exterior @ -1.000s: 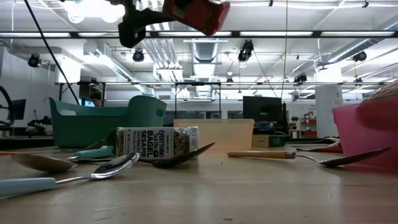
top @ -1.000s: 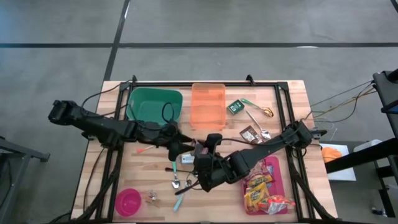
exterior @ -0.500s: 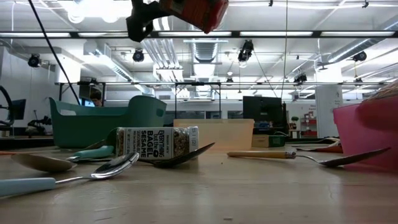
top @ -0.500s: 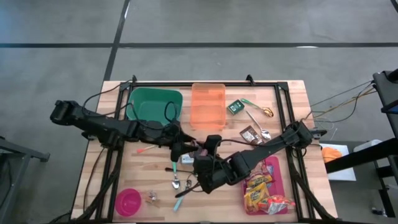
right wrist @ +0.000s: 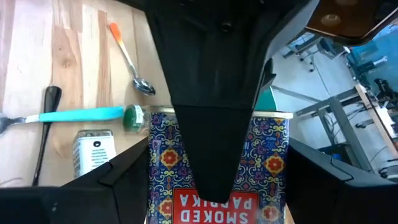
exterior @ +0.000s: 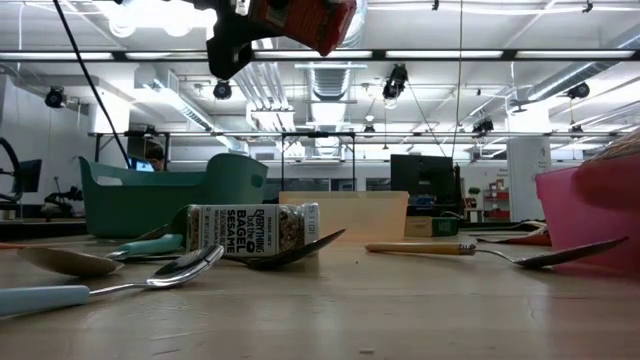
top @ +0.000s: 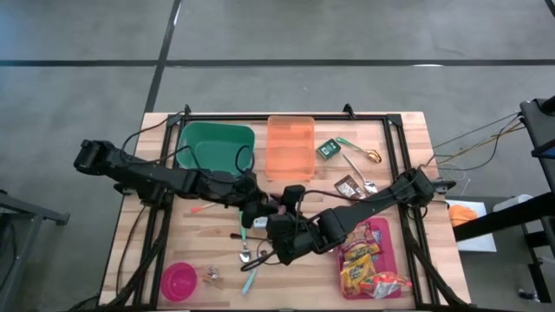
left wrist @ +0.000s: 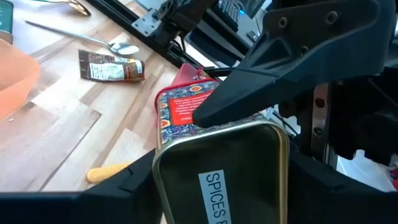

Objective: Pick & Place Food Item
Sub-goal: Put the red seasoning can into the orange bin

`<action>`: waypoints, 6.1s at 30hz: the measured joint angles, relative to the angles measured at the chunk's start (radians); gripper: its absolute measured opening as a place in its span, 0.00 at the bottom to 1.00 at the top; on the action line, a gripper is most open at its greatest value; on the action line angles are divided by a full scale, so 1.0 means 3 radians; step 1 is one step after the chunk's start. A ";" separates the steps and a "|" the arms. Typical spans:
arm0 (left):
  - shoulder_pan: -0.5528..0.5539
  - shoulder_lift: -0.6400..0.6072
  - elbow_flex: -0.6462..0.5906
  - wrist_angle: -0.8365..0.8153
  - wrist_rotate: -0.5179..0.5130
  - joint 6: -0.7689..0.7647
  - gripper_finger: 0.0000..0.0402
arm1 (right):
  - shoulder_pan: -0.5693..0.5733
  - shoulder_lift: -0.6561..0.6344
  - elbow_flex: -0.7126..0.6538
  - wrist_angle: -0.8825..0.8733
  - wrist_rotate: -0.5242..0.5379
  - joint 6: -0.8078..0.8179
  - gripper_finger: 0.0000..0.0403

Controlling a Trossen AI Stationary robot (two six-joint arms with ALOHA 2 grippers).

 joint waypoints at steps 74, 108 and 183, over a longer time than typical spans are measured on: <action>-0.0141 -0.0547 -0.0006 0.1359 0.0587 0.2011 0.50 | 0.0079 -0.0951 -0.0056 0.1227 -0.0640 0.0561 0.53; -0.0126 -0.1163 -0.0028 -0.0392 -0.0642 0.1577 0.79 | -0.0420 -0.0987 -0.0061 0.0507 -0.0853 0.0237 0.53; -0.0126 -0.1303 -0.0034 -0.1385 -0.2020 0.1519 0.71 | -0.2463 0.0219 -0.0502 -0.1089 -0.3143 -0.1337 0.52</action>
